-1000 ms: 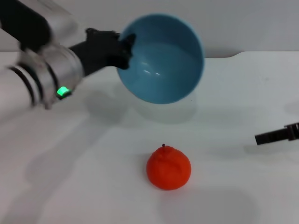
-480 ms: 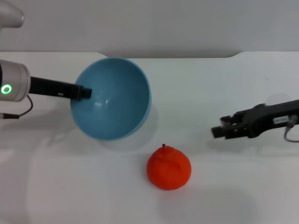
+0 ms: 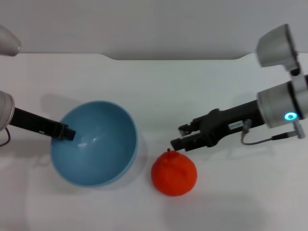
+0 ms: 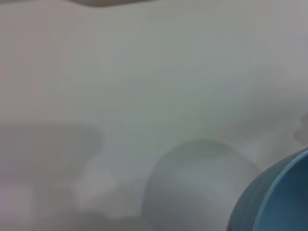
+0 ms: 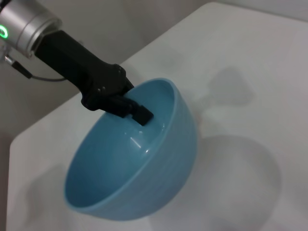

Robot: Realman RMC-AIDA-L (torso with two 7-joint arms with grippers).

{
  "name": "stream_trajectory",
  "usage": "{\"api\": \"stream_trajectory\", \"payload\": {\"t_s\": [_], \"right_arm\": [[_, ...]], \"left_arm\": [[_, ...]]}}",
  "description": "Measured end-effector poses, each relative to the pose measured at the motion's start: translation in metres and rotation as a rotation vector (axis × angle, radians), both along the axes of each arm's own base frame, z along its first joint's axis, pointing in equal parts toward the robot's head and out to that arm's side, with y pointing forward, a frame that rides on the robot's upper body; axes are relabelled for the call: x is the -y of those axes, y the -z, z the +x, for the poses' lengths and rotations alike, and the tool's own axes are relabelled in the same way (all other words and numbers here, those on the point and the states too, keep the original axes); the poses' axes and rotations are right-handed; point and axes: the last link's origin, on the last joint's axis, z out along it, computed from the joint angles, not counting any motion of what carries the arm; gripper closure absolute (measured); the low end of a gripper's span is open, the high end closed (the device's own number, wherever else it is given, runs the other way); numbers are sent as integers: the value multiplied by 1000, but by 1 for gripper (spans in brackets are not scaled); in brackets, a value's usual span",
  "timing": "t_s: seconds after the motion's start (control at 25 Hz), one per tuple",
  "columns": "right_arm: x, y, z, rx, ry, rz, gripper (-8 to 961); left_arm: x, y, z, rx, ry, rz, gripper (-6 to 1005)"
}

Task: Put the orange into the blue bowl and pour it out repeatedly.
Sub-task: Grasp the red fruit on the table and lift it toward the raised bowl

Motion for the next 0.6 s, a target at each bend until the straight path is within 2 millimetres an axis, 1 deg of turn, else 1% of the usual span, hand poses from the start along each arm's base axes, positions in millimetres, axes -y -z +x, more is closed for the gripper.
{"api": "stream_trajectory", "payload": {"t_s": [0.16,0.24,0.36,0.6], "right_arm": [[1,19,1,48,-13,-12,376],[5,28,3,61,-17,-25,377],[12,38,6,69,-25,-47,378],[15,53,13,96,-3,-30,381]], "left_arm": [[5,0,-2,2,-16,-22,1000],[6,-1,-2,1,-21,-25,1000],[7,-4,-4,-5,-27,-19,999],[6,-5,-5,-21,-29,-17,999]]}}
